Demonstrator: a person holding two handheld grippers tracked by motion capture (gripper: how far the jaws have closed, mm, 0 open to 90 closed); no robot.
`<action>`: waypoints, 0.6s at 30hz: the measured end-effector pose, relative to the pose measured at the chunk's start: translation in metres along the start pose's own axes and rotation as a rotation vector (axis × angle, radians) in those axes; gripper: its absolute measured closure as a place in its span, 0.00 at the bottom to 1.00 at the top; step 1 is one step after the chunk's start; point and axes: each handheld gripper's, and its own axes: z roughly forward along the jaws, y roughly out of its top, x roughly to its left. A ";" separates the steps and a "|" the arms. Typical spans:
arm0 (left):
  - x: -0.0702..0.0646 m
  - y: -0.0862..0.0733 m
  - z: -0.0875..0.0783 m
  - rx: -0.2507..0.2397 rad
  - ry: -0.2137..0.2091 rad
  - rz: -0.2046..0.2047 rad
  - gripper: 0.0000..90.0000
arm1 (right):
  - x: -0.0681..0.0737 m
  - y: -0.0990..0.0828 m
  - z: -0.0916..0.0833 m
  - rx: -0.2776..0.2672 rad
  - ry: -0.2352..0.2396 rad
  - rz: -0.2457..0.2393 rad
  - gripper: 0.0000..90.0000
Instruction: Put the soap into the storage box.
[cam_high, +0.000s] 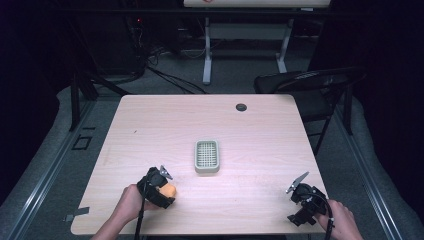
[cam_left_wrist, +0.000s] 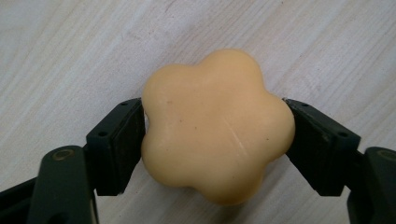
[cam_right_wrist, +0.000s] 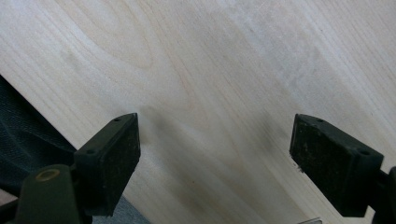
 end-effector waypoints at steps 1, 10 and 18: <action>0.000 0.000 0.000 -0.001 -0.003 0.000 0.26 | -0.001 0.000 -0.001 0.011 0.000 -0.009 0.18; 0.001 0.000 0.001 -0.006 0.000 -0.003 0.24 | -0.001 0.001 0.000 0.013 0.002 -0.010 0.18; 0.001 0.000 0.001 -0.015 -0.010 0.000 0.26 | 0.000 0.000 0.000 0.006 -0.003 -0.001 0.18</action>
